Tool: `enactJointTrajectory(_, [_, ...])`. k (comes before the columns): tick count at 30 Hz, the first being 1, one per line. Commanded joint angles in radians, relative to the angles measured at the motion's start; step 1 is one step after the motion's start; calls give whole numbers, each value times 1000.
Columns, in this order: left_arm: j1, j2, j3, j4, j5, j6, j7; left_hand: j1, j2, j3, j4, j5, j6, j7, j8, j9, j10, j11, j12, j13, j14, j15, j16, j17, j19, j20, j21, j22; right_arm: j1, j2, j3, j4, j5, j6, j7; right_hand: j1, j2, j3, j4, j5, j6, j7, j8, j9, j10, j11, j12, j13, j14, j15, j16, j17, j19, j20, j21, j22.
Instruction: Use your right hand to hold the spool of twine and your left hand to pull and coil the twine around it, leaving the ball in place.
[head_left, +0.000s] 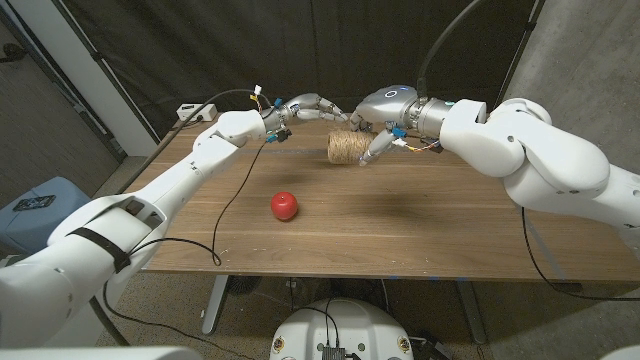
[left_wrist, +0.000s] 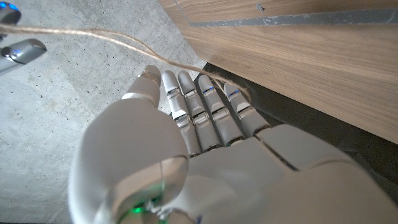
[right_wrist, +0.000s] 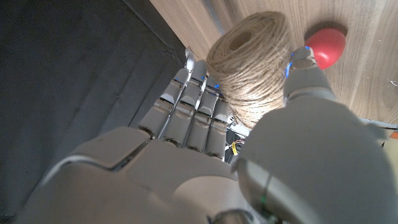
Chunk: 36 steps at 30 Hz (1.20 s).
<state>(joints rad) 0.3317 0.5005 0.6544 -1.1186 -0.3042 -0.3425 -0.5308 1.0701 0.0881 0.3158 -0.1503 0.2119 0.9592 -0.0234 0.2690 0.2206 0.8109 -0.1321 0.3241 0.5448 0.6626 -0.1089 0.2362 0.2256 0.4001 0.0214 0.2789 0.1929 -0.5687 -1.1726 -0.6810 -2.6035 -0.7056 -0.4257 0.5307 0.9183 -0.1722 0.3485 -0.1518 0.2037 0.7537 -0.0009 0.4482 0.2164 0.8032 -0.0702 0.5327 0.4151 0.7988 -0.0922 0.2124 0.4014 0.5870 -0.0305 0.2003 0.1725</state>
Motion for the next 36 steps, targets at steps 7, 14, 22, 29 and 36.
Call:
enactJointTrajectory(7, [6,-13,-6,25,-6,-9,-2,-1,10,8,-4,3,0,-1,-3,3,5,0,-5,4,3,2,0,2,-4,0,-3,5,44,26,-4,27,-28,61,8,129,141,0,1,3,173,-164,6,4,141,-131,5,6,11,-141,6,7,8,1,-1,3])
enactJointTrajectory(14, [12,-10,-8,18,-6,-5,1,1,9,8,-6,3,0,0,-3,3,3,0,-6,4,4,0,1,3,-4,1,-3,5,57,31,-4,34,-34,79,13,130,142,0,1,2,176,-164,7,4,140,-131,4,6,11,-140,6,8,8,0,-2,3])
enactJointTrajectory(22, [25,-5,-12,4,-9,2,7,-1,10,9,-4,3,2,-2,-3,3,6,-1,-6,5,4,0,0,2,-4,1,-3,5,77,34,-3,40,-40,103,26,132,143,-2,1,2,176,-164,7,4,141,-131,4,7,13,-140,8,10,8,0,-2,3])
enactJointTrajectory(29, [34,1,-13,-10,-9,9,10,-1,10,8,-4,3,4,-4,-2,3,7,-2,-6,5,5,0,0,3,-4,0,-3,5,92,38,-2,51,-42,125,29,132,145,-2,1,2,177,-165,7,5,142,-130,4,7,11,-140,7,10,8,1,-1,3])
enactJointTrajectory(36, [46,12,-17,-33,-10,21,17,-1,9,9,-5,3,6,-3,-2,3,7,-2,-7,6,5,0,-1,2,-4,0,-3,5,102,42,-2,56,-48,141,30,133,146,-2,1,1,176,-166,7,5,143,-131,4,7,12,-141,7,11,8,0,-1,3])
